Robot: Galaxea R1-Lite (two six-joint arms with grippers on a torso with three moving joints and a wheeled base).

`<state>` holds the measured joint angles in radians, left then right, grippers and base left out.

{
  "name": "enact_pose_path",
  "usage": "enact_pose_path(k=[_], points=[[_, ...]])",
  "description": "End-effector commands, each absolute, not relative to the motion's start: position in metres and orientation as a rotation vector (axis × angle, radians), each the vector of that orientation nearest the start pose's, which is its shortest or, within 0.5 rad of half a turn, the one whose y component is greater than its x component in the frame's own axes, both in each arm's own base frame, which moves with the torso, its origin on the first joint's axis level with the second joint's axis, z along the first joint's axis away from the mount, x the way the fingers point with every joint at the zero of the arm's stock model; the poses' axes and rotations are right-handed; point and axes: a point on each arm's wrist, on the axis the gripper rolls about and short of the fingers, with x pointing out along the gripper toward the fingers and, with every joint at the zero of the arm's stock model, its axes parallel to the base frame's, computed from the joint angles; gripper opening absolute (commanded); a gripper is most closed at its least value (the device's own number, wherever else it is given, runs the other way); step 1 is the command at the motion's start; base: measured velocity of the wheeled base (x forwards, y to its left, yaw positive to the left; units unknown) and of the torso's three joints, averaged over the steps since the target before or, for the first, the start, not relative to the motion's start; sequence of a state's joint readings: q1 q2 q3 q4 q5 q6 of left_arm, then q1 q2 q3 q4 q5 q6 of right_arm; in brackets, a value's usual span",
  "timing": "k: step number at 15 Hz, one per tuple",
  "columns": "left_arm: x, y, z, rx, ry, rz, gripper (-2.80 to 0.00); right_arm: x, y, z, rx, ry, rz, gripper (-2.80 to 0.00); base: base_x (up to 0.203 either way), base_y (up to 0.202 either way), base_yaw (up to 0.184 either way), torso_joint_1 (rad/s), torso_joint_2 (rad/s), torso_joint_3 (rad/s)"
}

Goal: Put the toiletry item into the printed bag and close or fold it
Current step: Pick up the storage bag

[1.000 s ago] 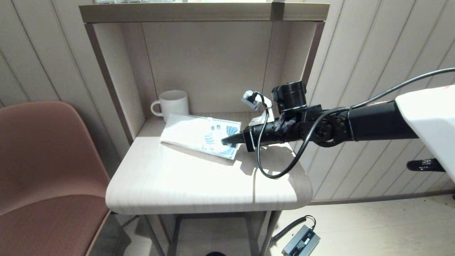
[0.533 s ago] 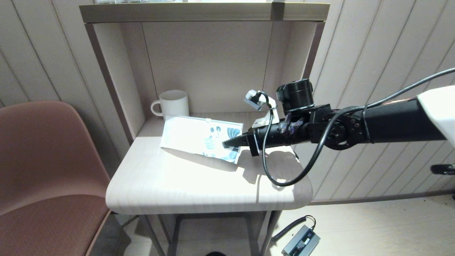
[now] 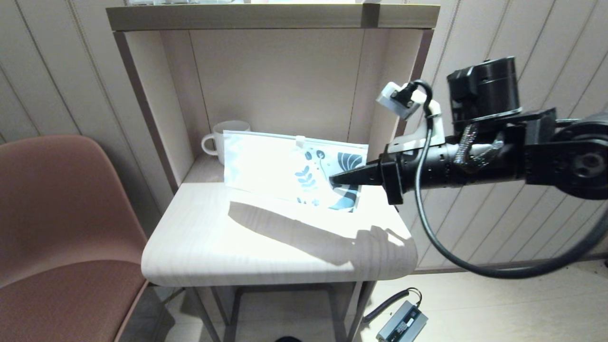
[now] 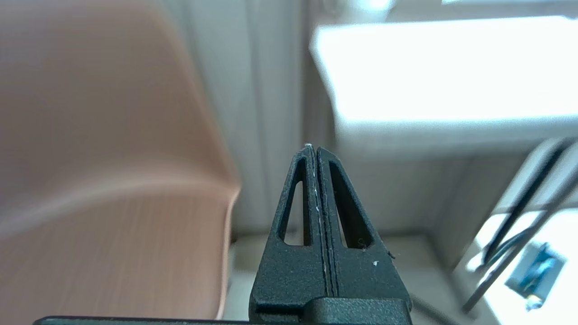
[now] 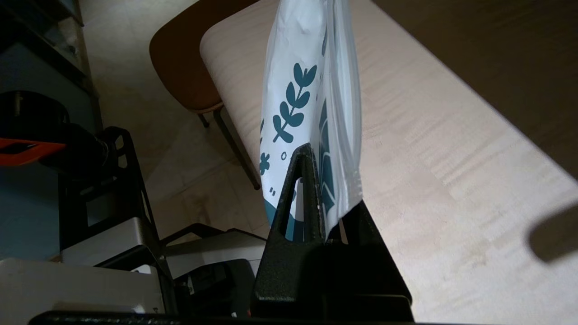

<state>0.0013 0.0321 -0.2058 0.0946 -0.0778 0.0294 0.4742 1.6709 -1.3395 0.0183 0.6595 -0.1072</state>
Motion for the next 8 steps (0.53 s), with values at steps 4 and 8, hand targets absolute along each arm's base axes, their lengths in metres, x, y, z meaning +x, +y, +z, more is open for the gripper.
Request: enact_pose_path(k=[4, 8], points=[[-0.009, -0.006, 0.255, -0.033, -0.043, -0.271, -2.8, 0.195, 0.128, 0.317, -0.101, 0.328, 1.038, -2.8, 0.0, 0.0, 0.0, 0.0, 0.0, 0.0], [0.042, -0.013, 0.336, -0.073, -0.015, -0.623, -2.8, 0.183, 0.139, 0.317, -0.138, 0.348, 0.998, -2.8, 0.0, 0.0, 0.0, 0.0, 0.0, 0.0]])
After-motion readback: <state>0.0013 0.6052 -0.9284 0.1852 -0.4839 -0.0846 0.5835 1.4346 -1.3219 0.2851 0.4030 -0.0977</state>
